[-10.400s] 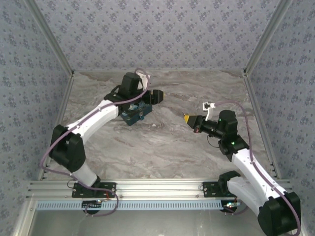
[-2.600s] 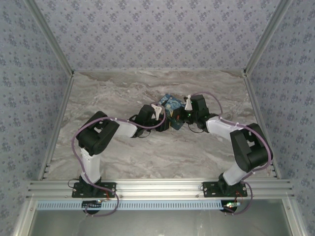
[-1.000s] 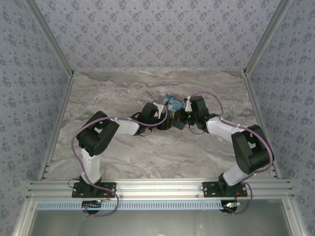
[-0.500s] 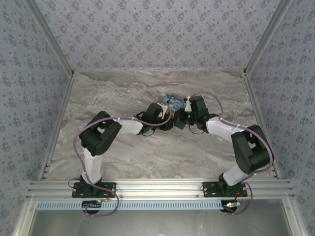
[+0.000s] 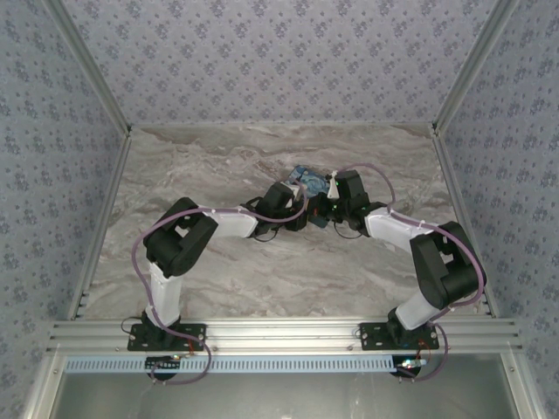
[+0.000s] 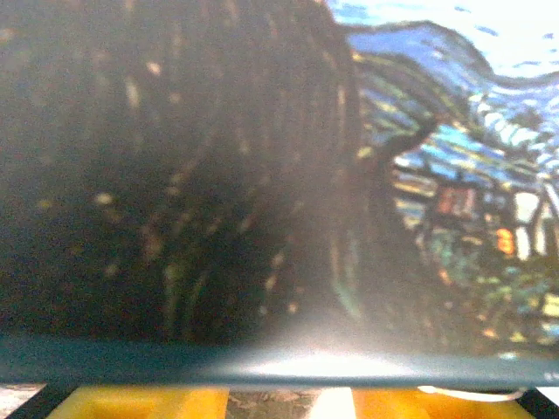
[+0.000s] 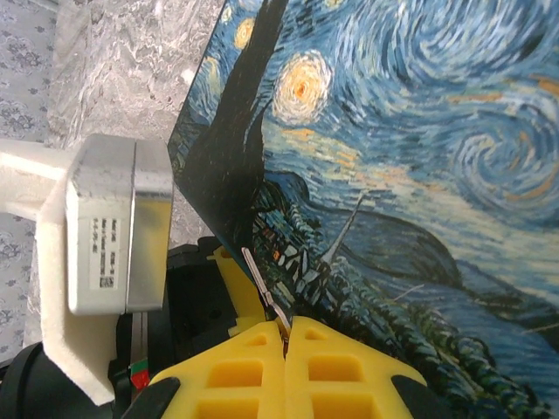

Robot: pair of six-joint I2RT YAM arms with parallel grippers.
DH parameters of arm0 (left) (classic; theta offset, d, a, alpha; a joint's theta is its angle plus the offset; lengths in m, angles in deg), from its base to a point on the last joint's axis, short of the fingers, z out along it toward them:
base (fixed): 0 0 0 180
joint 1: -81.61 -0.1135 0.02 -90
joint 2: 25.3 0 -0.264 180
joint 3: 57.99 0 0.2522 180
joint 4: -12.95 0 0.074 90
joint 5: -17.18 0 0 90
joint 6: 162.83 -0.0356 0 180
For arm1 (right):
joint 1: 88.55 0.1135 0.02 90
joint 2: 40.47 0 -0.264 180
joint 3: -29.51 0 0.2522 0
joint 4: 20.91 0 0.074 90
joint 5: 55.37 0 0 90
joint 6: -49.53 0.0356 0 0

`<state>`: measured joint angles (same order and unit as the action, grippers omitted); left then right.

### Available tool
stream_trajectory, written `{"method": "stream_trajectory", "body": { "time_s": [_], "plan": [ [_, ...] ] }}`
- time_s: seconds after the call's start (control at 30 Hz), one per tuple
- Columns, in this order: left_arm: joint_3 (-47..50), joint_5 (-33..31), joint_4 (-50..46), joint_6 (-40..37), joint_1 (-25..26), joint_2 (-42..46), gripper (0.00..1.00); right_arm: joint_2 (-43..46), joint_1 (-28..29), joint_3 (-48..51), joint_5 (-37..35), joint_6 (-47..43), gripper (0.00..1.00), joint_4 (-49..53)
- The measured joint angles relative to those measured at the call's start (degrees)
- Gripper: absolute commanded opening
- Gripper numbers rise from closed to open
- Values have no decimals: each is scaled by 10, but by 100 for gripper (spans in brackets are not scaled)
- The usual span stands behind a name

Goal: Unlock a padlock with a key

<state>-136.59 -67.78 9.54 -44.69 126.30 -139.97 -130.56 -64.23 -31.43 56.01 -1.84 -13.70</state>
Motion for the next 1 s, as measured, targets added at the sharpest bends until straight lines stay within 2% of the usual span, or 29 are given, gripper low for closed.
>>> {"method": "stream_trajectory", "body": {
  "time_s": [0.43,0.7,1.0],
  "plan": [
    [1,-7,7,17,-2,0,37,1,-2,1,1,15,0,3],
    [10,-13,27,19,-10,0,37,35,-44,0,16,14,0,-6],
    [13,-13,32,19,-12,0,38,-8,-60,-19,31,14,0,-7]
  ]
}}
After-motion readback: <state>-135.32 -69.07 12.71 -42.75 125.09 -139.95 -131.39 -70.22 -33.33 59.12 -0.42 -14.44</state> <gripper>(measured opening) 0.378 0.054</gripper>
